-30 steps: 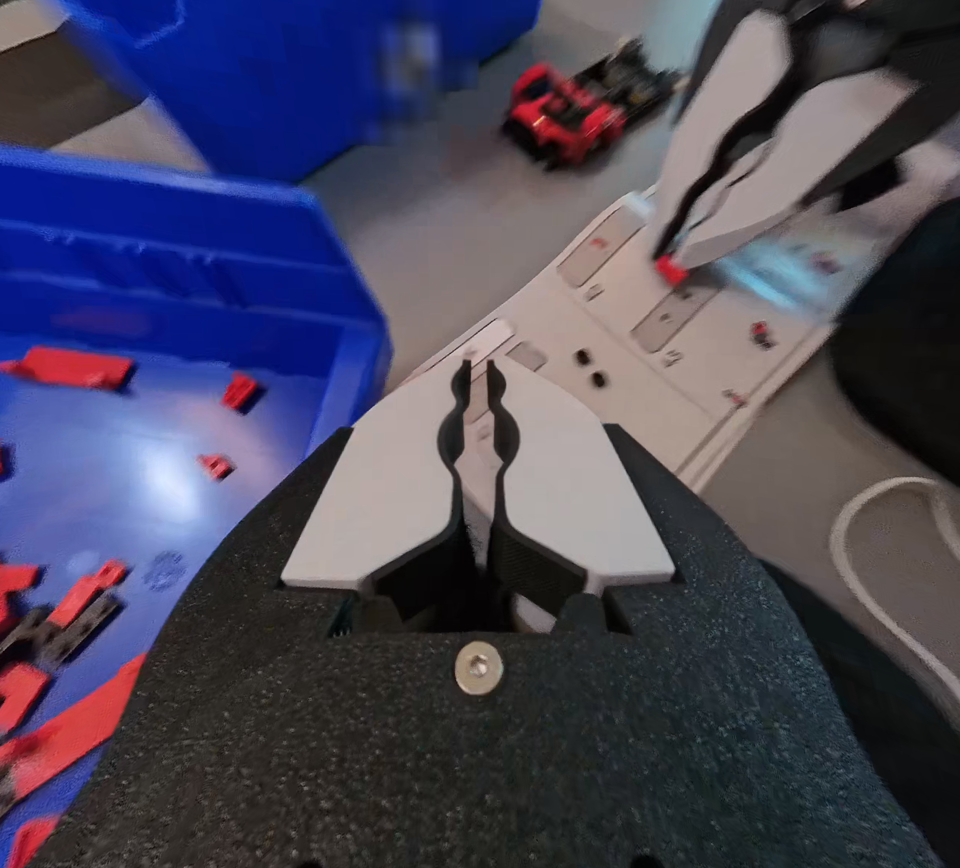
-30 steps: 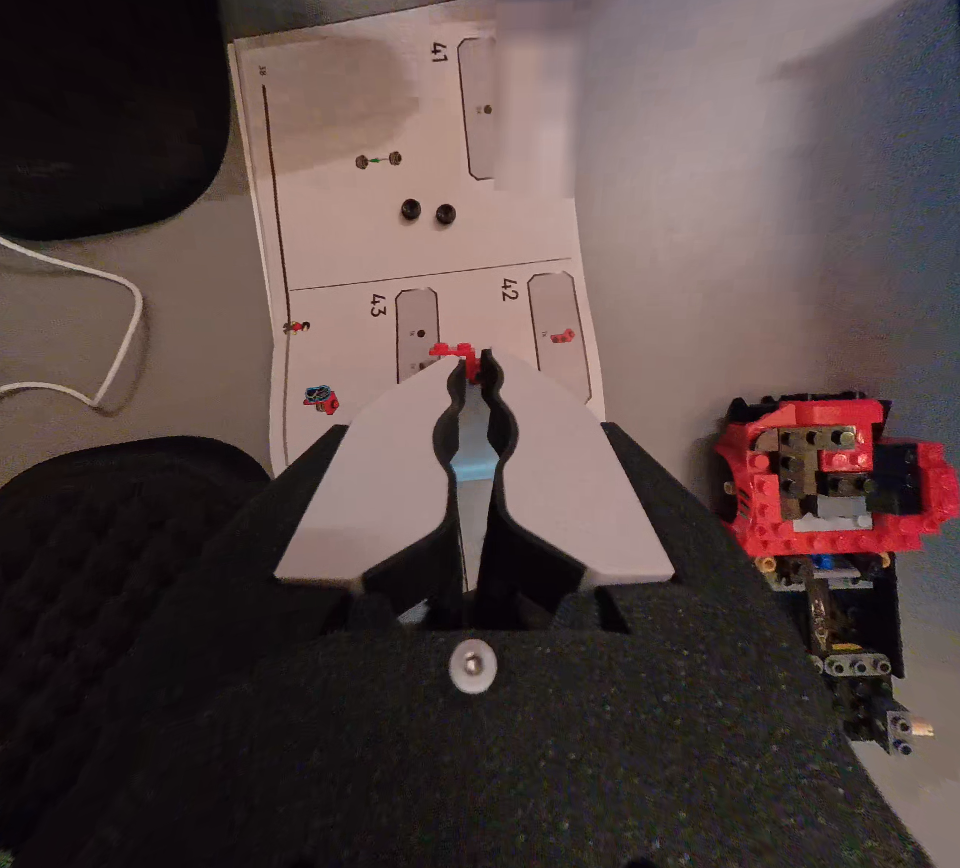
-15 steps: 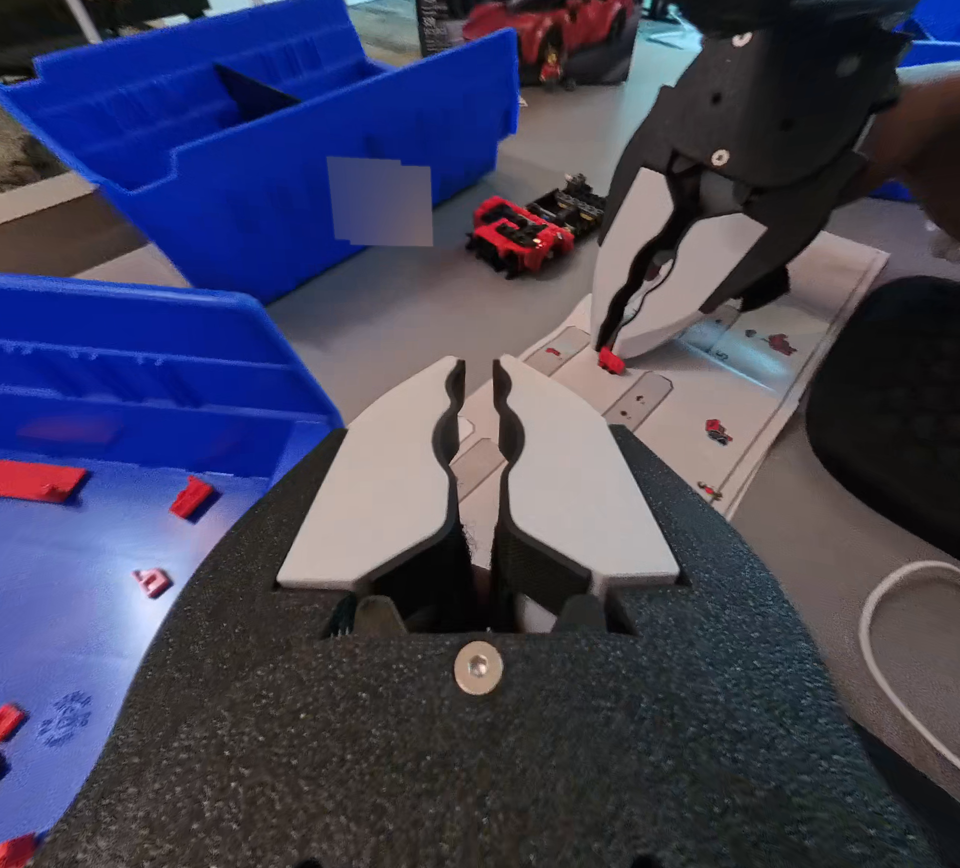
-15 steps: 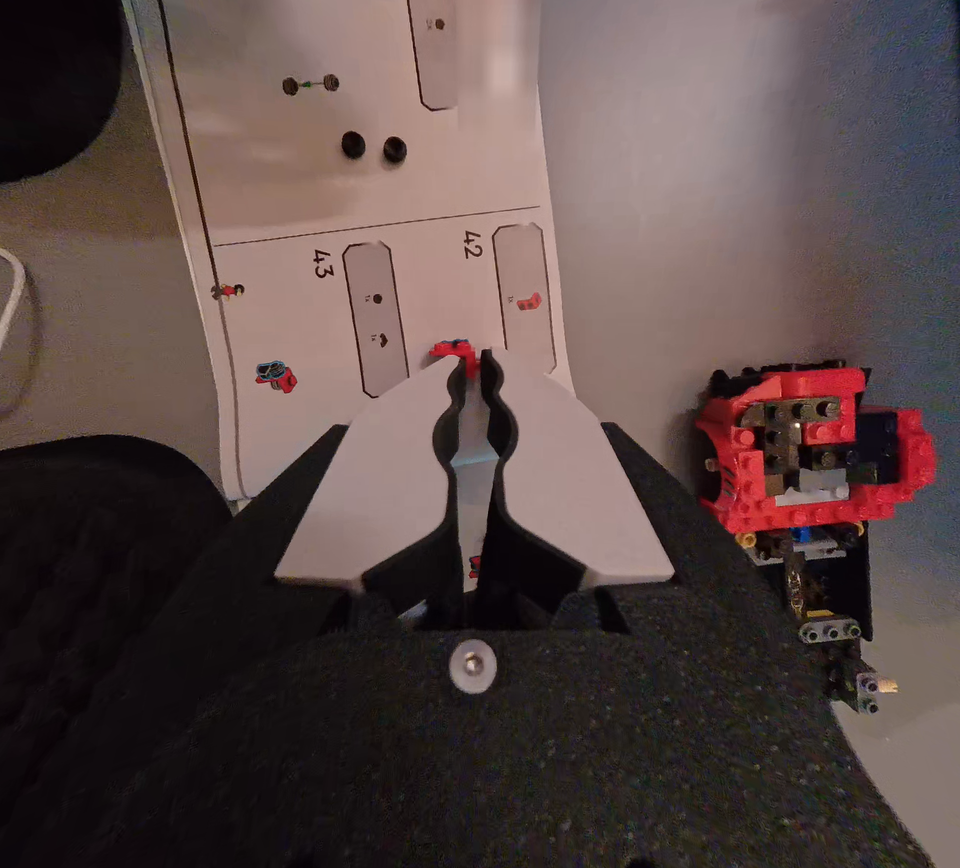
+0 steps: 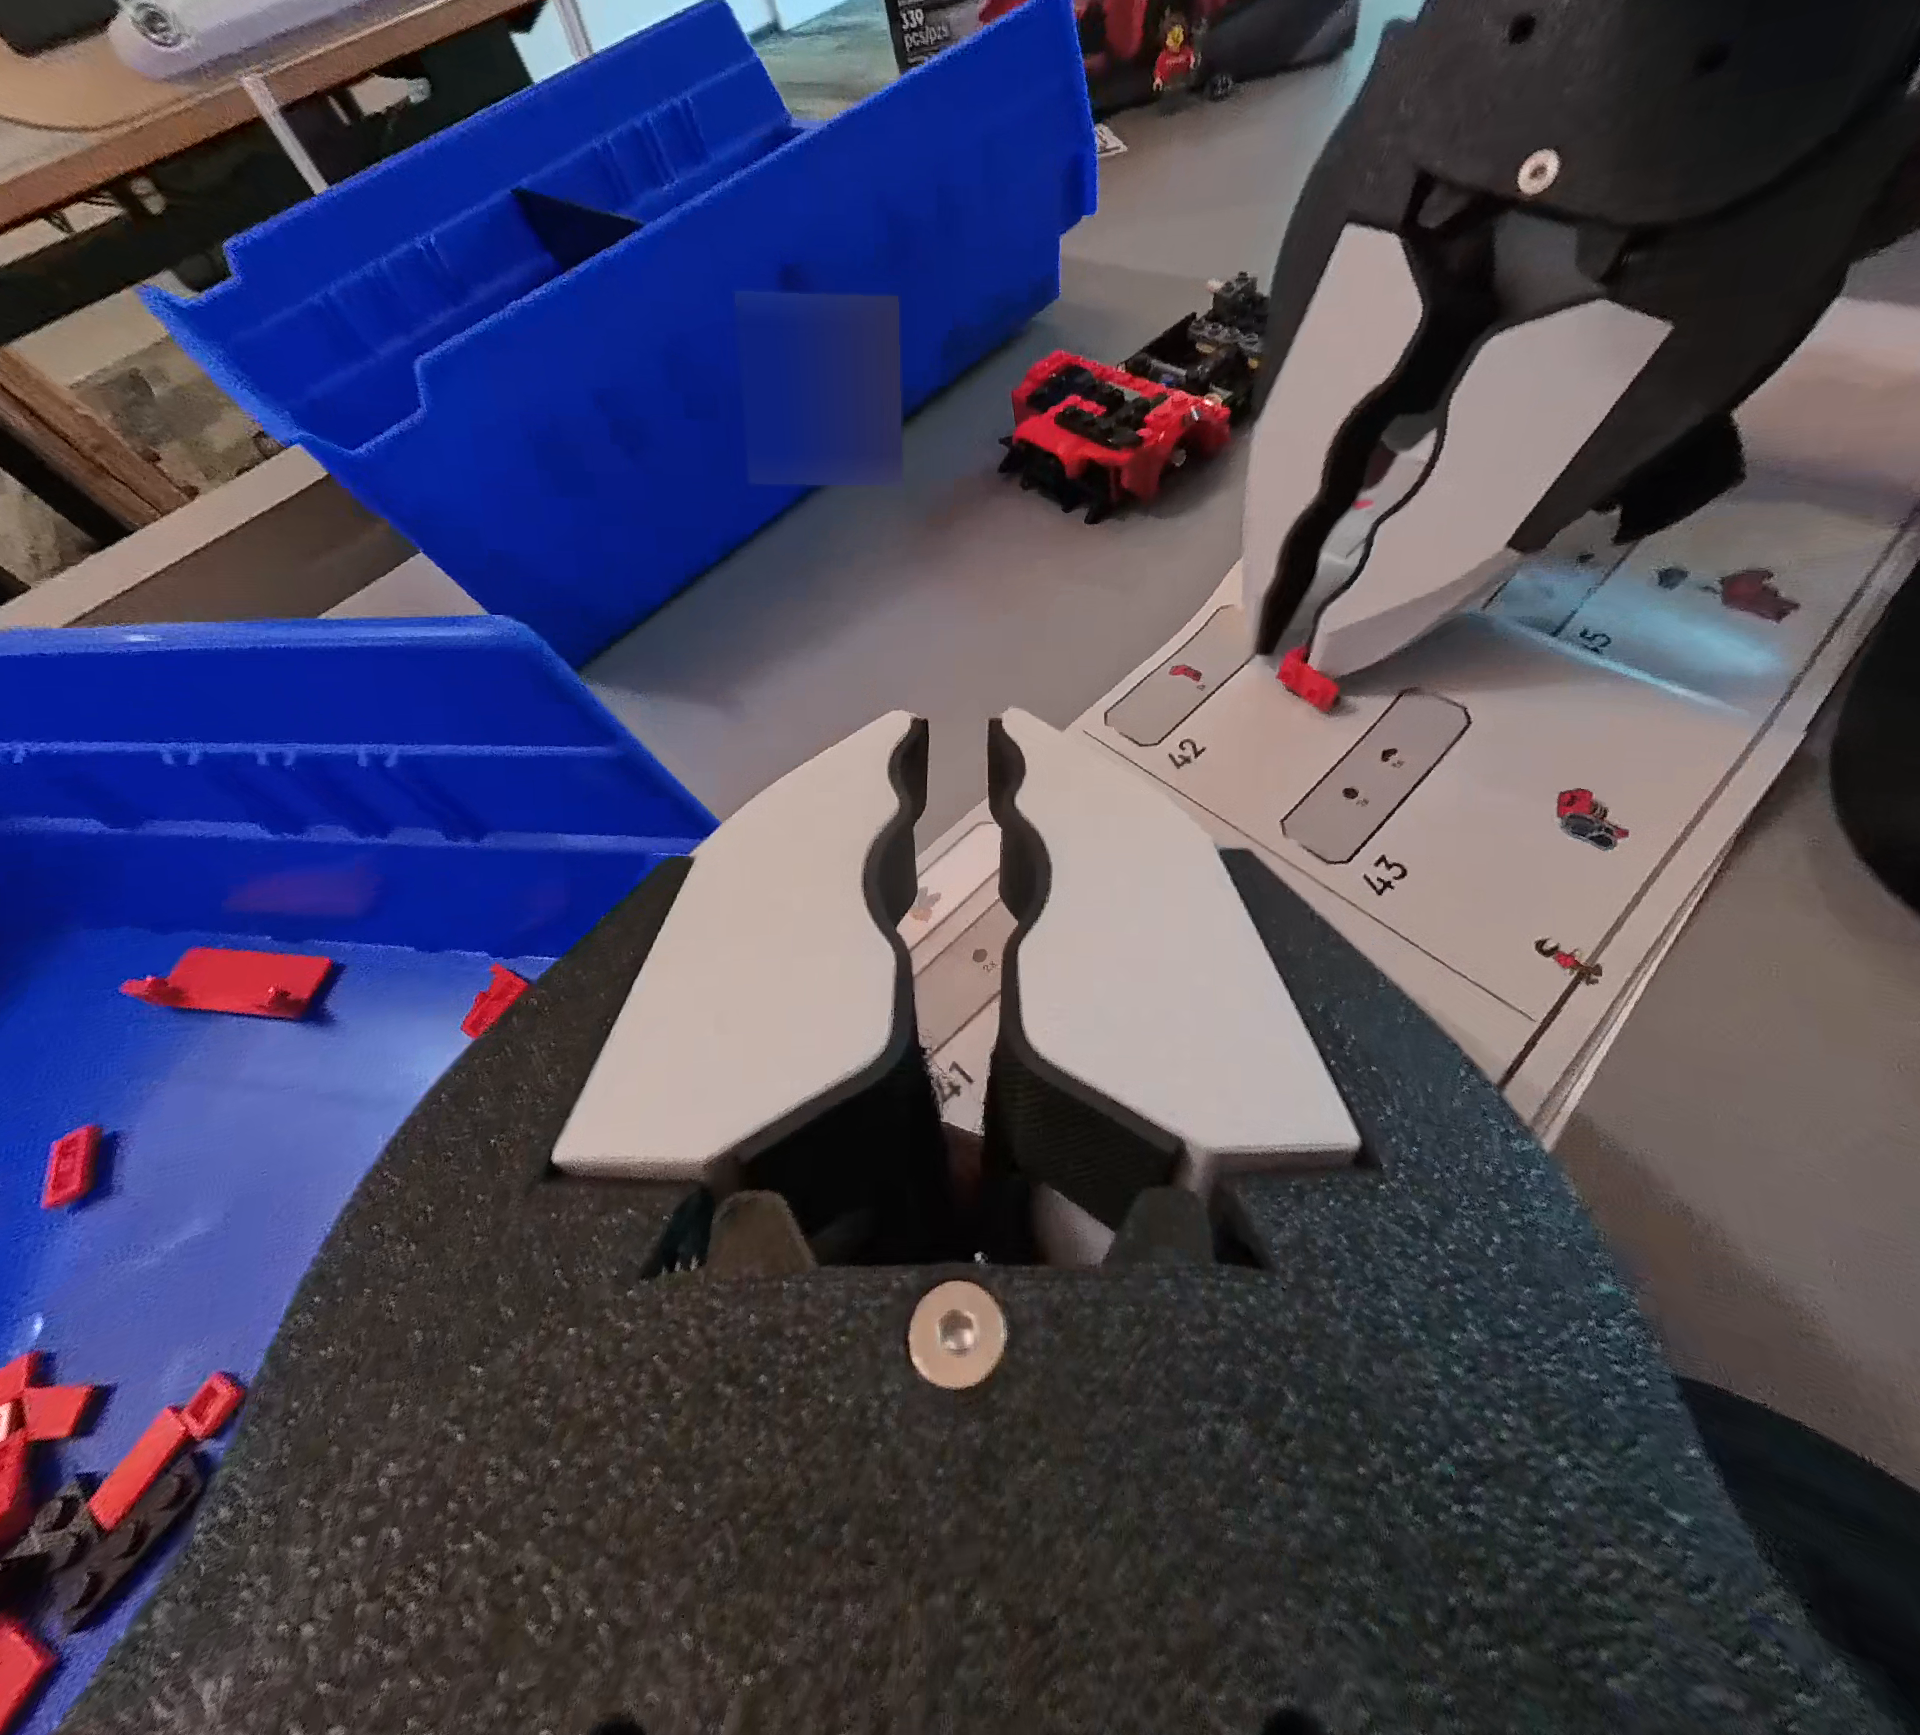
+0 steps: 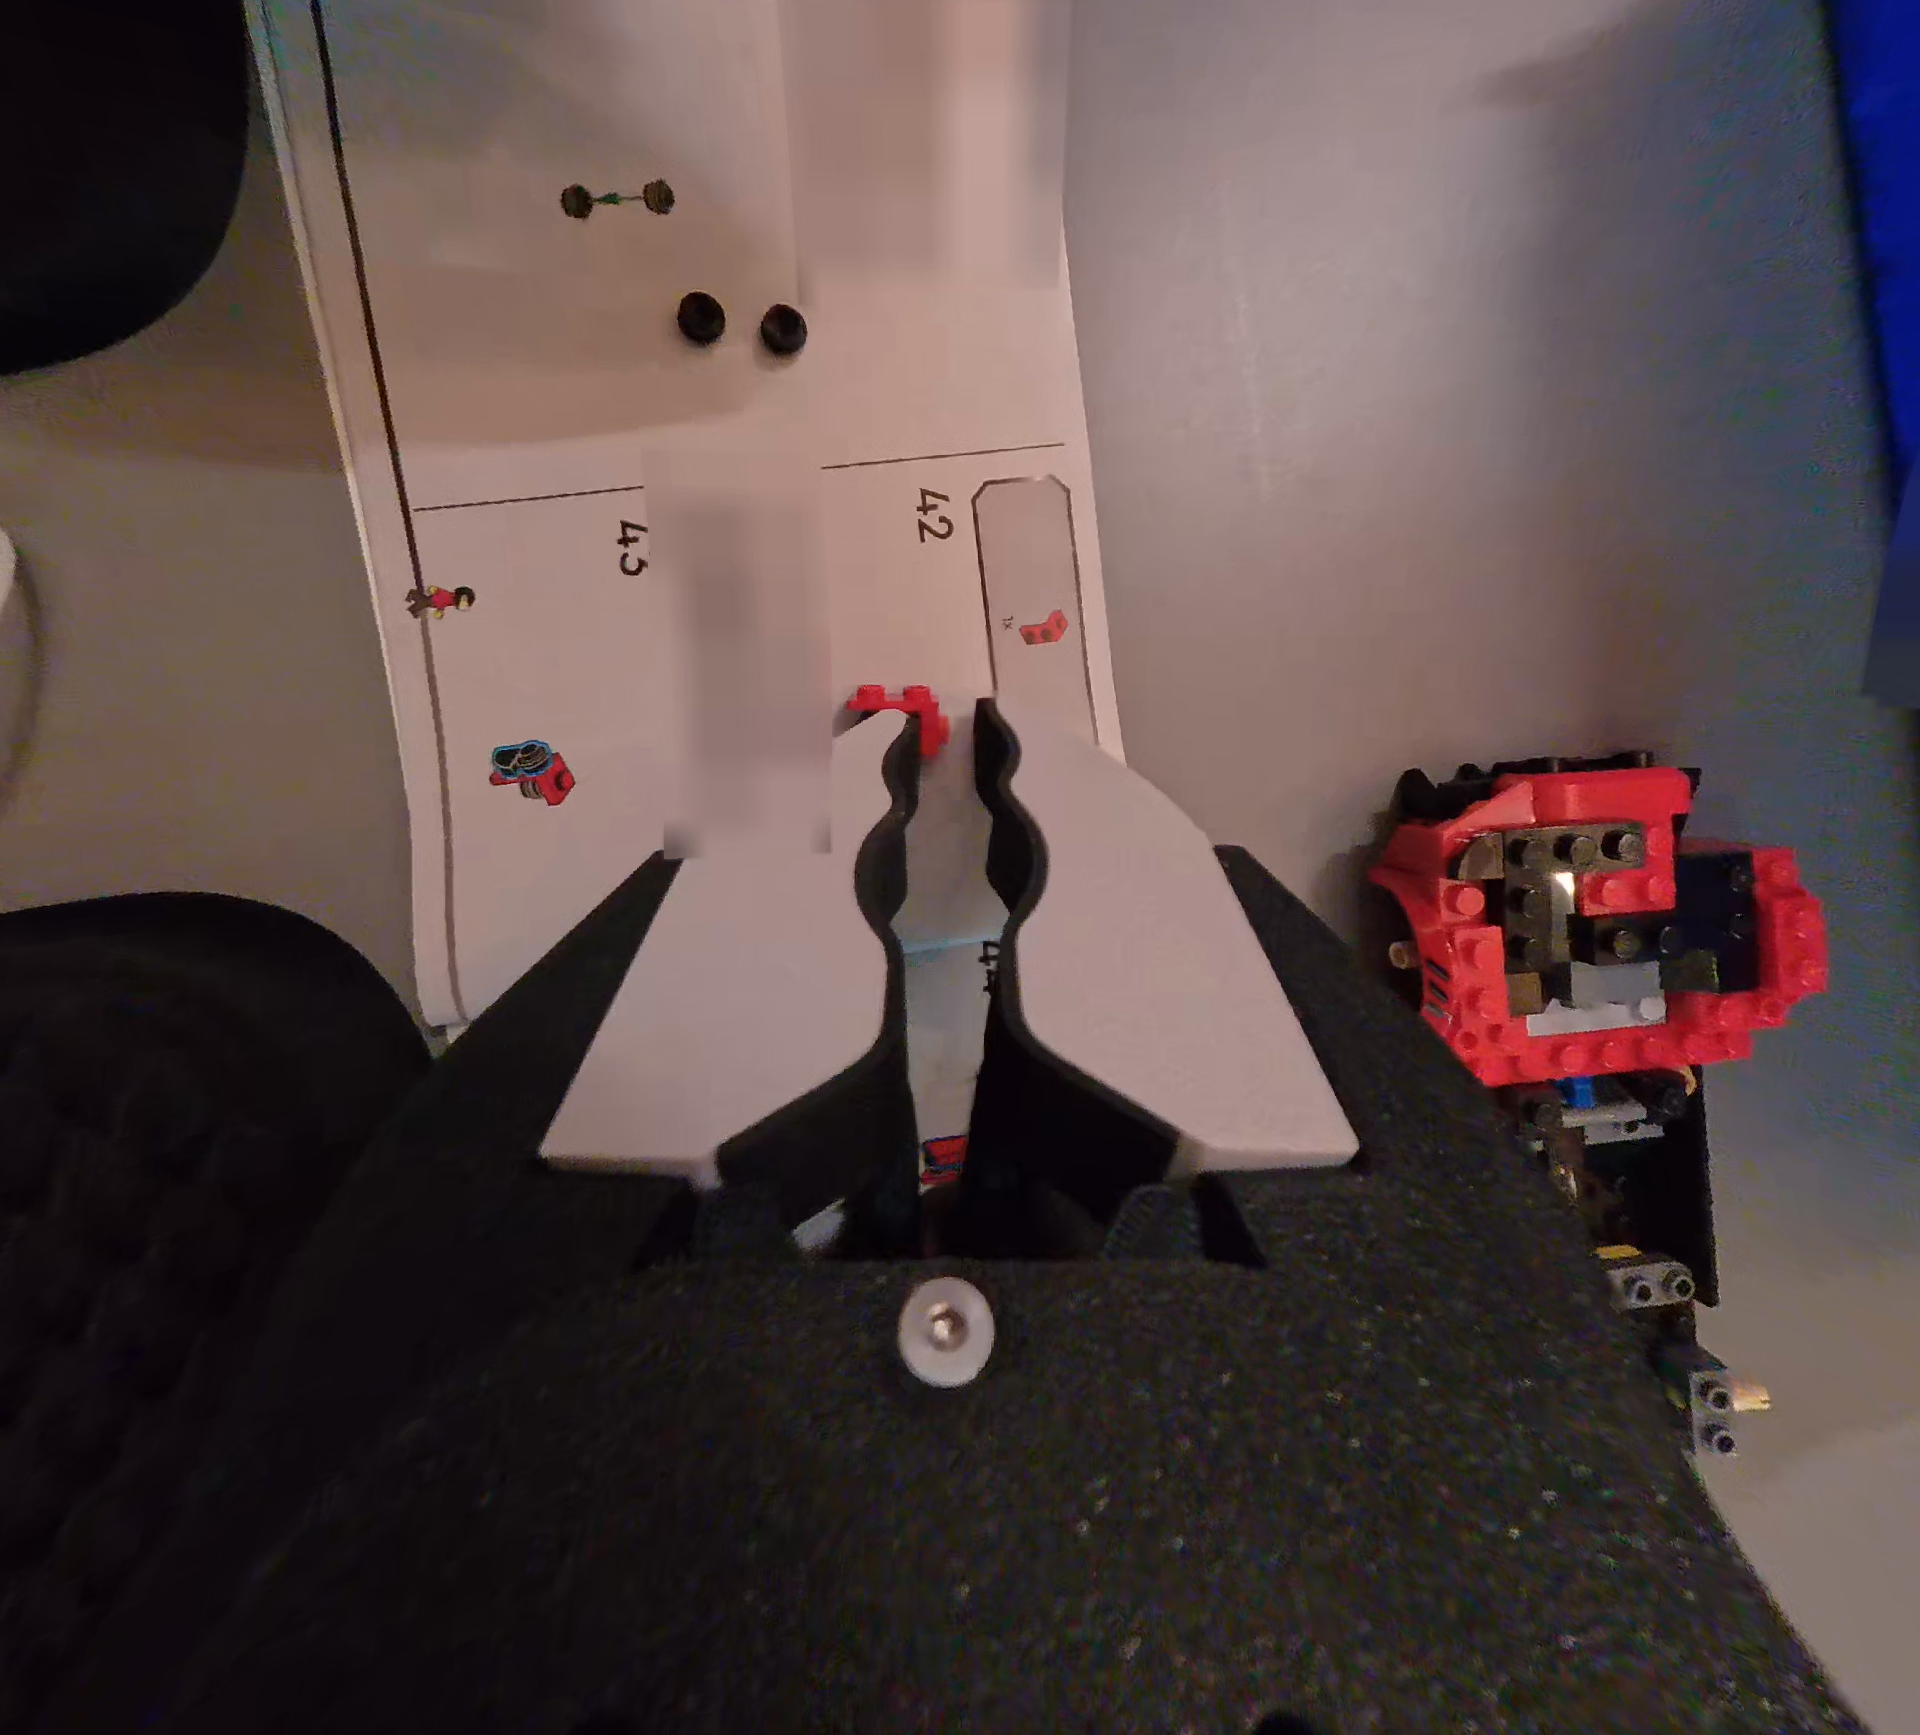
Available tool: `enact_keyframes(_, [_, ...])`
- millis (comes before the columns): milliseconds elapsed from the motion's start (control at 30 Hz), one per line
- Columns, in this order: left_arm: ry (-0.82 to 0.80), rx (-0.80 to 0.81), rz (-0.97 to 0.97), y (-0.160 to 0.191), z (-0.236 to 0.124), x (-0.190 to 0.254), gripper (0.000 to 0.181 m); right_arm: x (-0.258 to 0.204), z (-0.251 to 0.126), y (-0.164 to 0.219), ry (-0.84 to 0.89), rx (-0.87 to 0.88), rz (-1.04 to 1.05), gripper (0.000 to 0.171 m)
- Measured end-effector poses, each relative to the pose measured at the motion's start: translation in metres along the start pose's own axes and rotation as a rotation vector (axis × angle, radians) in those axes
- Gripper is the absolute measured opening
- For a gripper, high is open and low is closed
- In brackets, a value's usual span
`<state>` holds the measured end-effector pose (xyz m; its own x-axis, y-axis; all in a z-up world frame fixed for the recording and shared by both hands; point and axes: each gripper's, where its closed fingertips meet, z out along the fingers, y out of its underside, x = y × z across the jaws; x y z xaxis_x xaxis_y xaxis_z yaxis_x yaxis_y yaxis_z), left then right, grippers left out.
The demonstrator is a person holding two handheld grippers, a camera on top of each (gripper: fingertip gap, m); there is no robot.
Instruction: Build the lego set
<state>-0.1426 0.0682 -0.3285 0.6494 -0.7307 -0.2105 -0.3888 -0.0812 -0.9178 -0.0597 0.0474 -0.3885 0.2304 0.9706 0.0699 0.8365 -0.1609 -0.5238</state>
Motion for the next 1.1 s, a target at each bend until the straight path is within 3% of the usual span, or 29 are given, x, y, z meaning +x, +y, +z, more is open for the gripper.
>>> enact_keyframes(300, [0.009, 0.042, -0.098, -0.004, -0.004, -0.007, 0.01, -0.004, -0.005, -0.007, -0.076, 0.076, 0.053, 0.019])
enact_keyframes(533, [0.149, 0.098, -0.189, -0.013, -0.008, 0.007, 0.011, -0.006, -0.019, -0.017, -0.138, 0.179, 0.085, 0.024])
enact_keyframes(767, [0.164, 0.038, -0.085, -0.005, -0.003, 0.018, 0.012, -0.005, -0.033, -0.015, -0.178, 0.227, 0.101, 0.009])
enact_keyframes(1100, [0.168, -0.02, -0.001, 0.004, 0.002, 0.026, 0.012, -0.027, -0.021, -0.008, -0.257, 0.163, -0.013, 0.006])
